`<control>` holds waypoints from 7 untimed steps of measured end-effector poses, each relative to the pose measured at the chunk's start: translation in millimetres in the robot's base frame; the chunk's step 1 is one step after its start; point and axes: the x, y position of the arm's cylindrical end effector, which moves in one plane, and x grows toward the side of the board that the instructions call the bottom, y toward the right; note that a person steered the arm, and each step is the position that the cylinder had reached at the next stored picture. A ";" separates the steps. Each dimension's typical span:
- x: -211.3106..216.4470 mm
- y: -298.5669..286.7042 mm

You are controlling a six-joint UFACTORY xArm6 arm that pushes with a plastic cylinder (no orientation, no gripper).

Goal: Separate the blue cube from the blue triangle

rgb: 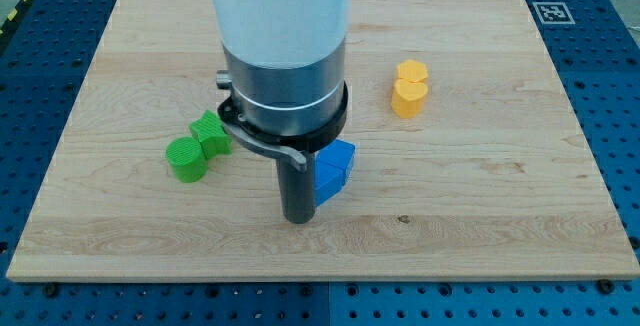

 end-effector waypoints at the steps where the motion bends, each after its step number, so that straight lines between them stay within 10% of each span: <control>1: -1.9 -3.9; 3: -36.6 -51.4; 7: -42.3 59.1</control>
